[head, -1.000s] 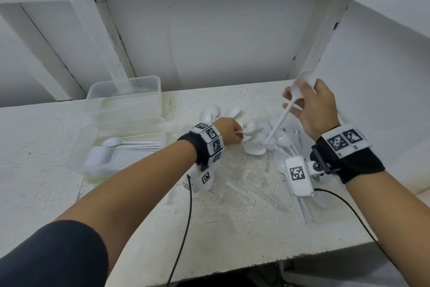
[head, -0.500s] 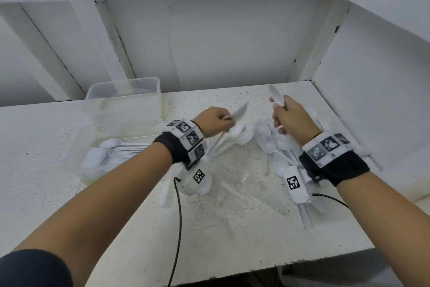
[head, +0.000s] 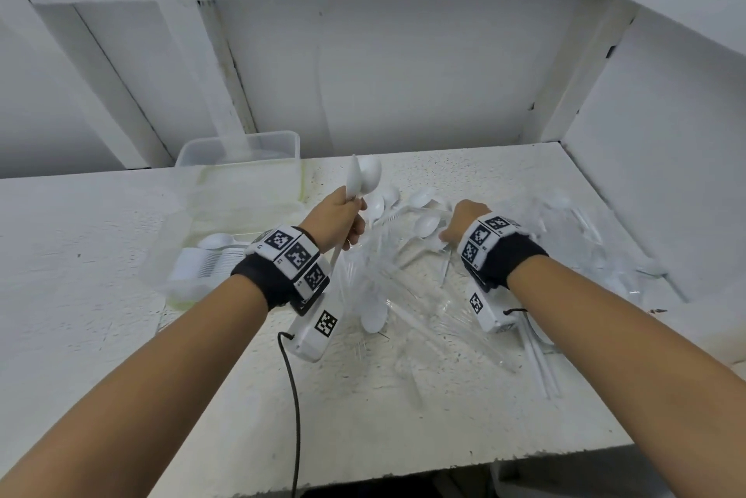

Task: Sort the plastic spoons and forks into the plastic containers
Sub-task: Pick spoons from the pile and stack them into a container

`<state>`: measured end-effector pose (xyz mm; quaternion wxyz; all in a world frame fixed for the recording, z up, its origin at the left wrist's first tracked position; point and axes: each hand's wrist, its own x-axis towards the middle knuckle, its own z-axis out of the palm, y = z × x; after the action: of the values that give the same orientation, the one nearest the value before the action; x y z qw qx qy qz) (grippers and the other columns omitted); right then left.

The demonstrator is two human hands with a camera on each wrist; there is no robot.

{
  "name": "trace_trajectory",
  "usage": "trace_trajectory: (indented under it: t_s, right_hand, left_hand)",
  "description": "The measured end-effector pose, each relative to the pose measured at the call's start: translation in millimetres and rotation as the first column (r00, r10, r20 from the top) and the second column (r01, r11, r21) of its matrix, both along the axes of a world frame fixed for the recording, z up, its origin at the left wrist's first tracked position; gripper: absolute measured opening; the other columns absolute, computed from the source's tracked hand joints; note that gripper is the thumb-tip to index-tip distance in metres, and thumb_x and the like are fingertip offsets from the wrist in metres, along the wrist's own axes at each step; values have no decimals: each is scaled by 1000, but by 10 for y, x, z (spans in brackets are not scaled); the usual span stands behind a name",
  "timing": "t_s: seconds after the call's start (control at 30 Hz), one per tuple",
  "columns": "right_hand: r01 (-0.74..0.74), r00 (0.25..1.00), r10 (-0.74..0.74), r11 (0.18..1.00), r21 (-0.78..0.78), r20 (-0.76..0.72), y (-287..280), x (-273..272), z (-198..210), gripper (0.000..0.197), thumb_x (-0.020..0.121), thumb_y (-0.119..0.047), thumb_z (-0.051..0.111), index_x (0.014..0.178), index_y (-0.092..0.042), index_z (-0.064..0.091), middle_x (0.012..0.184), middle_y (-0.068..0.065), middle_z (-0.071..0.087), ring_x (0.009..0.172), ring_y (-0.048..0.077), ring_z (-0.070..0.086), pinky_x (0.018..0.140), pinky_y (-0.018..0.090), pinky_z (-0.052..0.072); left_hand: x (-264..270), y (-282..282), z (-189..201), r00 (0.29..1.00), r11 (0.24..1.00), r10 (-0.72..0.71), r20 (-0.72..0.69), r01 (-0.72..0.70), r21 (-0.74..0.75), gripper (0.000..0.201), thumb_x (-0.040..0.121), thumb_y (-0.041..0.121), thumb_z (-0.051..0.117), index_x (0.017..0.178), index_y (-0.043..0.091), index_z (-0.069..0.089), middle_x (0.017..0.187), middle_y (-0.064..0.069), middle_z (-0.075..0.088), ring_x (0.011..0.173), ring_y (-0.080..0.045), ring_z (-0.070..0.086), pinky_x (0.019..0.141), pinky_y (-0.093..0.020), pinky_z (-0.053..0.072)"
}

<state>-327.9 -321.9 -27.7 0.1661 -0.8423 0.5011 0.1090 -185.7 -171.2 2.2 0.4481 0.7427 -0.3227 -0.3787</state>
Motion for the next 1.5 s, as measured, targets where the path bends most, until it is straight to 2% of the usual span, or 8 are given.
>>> trace_trajectory:
  t_s: [0.17,0.3,0.4,0.53,0.97,1.13,1.33,1.5]
  right_hand:
    - [101,986,-102,995,19,133,-33,-40,5,25,92,-10,50,67,-7,45,77,8,53,62,19,49,53,26,37]
    - [76,923,-24,990,-122,385,35,-204,154,18,98,-14,38,99,-6,54,93,14,61,81,29,57,66,32,43]
    - [62,783,53,985,-163,620,153,-268,325,21,102,-22,31,100,-7,45,80,14,58,73,32,58,65,40,47]
    - [93,470,-225,974,206,854,214,-229,486,10,101,-20,28,105,-17,36,100,5,54,78,28,66,78,42,56]
    - [70,-54,-676,731,678,735,376,20,581,13,98,-9,37,110,-7,41,82,6,47,55,15,60,52,32,57]
    - [66,-65,-762,641,764,645,281,-94,597,16,97,-13,30,110,-16,38,69,4,41,40,9,41,40,18,40]
    - [100,197,-729,681,726,656,144,-344,492,21,99,-30,38,82,-19,38,62,2,41,33,5,25,34,14,19]
    - [58,329,-658,731,680,678,173,-499,411,20,96,-11,48,77,-10,51,63,3,39,43,6,34,38,16,27]
  left_hand:
    - [-2,14,22,1000,1000,-21,4,21,3,22,99,13,30,80,16,41,62,-5,48,51,-16,42,48,-26,34]
    - [-25,-16,29,999,999,-37,19,37,17,22,99,13,31,80,17,42,62,-4,48,51,-16,42,48,-25,34]
    - [-79,-71,45,998,999,-50,49,50,8,20,98,13,33,81,16,44,62,-3,46,51,-15,39,48,-24,33]
    - [-174,-167,86,998,999,-38,55,39,-20,11,96,14,37,94,9,47,65,-1,42,53,-12,34,47,-22,28]
    - [-335,-271,-10,992,996,-72,105,76,-40,16,97,19,41,96,9,53,65,1,42,53,-12,36,49,-22,32]
    - [-290,-461,-107,938,998,-67,339,64,20,26,99,26,36,109,11,55,83,0,53,74,-18,48,68,-28,37]
    - [-425,-738,-340,621,828,-537,571,258,498,28,96,22,45,115,8,61,116,-10,62,106,-26,58,88,-32,44]
    - [-476,-834,-488,597,816,-546,588,220,535,26,93,22,52,115,9,59,117,-10,60,102,-27,59,91,-36,46]
